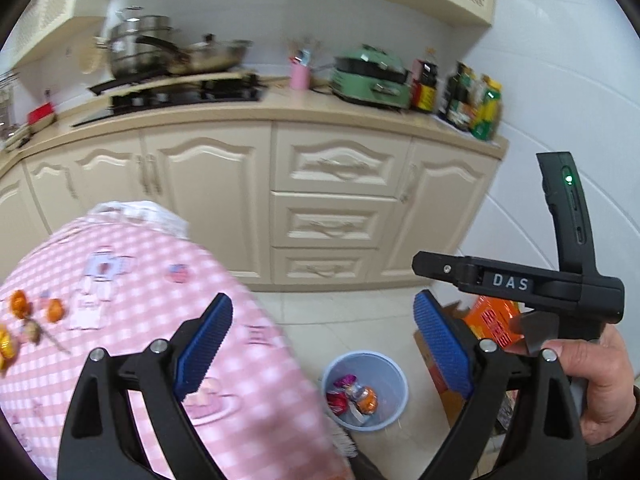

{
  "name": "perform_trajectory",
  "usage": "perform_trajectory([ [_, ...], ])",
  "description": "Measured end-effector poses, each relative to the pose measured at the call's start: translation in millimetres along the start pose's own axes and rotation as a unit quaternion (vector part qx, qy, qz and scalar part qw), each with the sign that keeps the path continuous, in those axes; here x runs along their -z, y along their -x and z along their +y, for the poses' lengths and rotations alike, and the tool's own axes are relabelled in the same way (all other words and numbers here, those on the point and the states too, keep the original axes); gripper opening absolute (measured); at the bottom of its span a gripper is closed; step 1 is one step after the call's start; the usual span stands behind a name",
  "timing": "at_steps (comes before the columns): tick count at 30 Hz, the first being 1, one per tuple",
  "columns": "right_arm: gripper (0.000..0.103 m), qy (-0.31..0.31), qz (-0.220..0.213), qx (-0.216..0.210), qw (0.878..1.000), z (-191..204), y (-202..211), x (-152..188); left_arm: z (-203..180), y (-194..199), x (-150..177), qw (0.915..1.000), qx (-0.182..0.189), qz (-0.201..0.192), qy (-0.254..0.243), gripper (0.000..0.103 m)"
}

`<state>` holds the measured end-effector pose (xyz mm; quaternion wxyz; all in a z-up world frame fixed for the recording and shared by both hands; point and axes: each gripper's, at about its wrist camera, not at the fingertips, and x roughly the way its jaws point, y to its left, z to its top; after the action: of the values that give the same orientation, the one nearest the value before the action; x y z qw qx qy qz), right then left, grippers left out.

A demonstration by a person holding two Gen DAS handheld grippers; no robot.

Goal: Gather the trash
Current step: 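Swing both open tools back over the table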

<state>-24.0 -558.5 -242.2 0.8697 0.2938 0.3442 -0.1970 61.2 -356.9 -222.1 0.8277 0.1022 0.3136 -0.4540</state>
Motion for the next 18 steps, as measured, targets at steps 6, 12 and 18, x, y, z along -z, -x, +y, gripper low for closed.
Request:
perform_trajectory([
  [6,0.097,0.047,0.000,-0.042,0.998,65,-3,-4,46,40,-4,0.9983,-0.036,-0.032,0.033,0.090],
  [12,0.097,0.097,0.001,-0.080,0.992,130,-4,-3,88,78,-3,0.9931,-0.085,-0.058,0.056,0.090],
  [18,0.097,0.150,0.005,-0.117,0.982,192,-7,3,136,115,8,0.9836,-0.142,-0.072,0.084,0.090],
])
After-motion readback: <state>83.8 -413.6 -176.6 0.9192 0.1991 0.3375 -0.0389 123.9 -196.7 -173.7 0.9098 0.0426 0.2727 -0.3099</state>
